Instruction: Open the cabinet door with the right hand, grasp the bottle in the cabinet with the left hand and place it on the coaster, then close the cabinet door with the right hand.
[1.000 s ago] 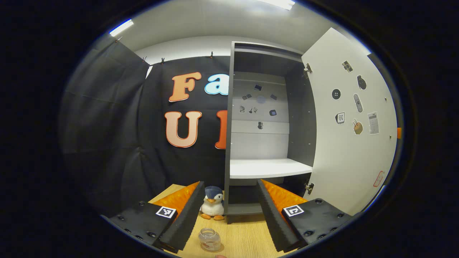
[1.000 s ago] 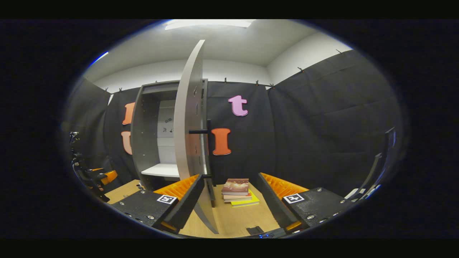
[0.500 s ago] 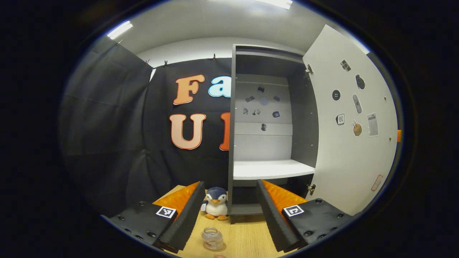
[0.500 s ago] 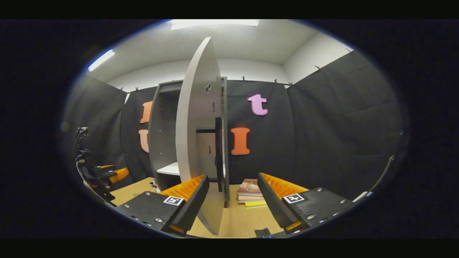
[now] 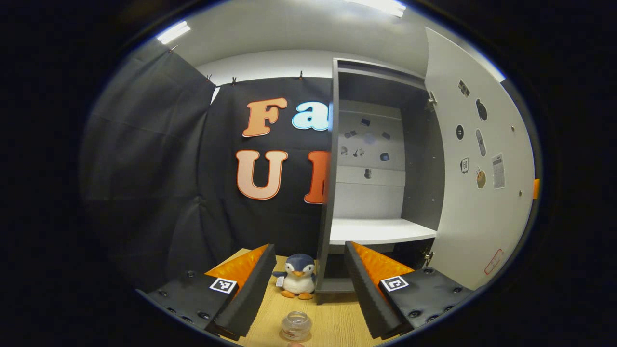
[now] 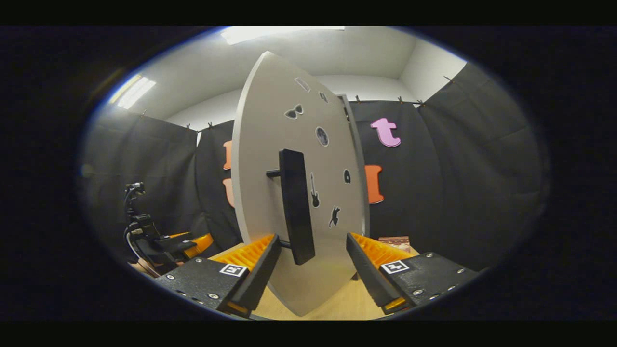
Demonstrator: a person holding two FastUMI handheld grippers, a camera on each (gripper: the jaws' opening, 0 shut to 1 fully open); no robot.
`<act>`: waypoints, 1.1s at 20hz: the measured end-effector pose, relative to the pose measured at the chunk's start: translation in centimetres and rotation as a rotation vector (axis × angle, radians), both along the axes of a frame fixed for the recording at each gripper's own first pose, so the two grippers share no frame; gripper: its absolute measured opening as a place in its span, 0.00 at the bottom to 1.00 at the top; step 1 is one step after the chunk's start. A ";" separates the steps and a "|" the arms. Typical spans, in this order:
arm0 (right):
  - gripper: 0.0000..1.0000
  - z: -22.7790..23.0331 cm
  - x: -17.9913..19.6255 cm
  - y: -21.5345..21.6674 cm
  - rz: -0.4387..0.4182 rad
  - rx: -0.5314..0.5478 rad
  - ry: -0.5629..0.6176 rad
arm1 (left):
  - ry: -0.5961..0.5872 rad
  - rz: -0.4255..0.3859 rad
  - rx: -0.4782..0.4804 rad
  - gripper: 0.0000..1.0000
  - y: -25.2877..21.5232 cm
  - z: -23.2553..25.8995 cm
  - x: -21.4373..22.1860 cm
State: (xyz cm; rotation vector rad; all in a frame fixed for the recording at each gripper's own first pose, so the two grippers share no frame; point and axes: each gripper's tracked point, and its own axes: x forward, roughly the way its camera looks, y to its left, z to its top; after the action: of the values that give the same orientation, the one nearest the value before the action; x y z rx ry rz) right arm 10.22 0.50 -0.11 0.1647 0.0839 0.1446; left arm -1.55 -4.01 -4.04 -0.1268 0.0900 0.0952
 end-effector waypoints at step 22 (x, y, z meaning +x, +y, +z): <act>0.94 -1.6 18.0 16.3 -0.070 -0.098 0.001 | -0.023 -0.076 0.003 0.93 12.4 -2.1 8.9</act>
State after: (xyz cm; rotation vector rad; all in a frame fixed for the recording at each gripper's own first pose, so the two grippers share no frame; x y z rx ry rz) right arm 28.20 16.80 -1.66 0.0697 0.0860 0.0709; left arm 7.36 8.43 -6.18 -0.1212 0.0718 0.0180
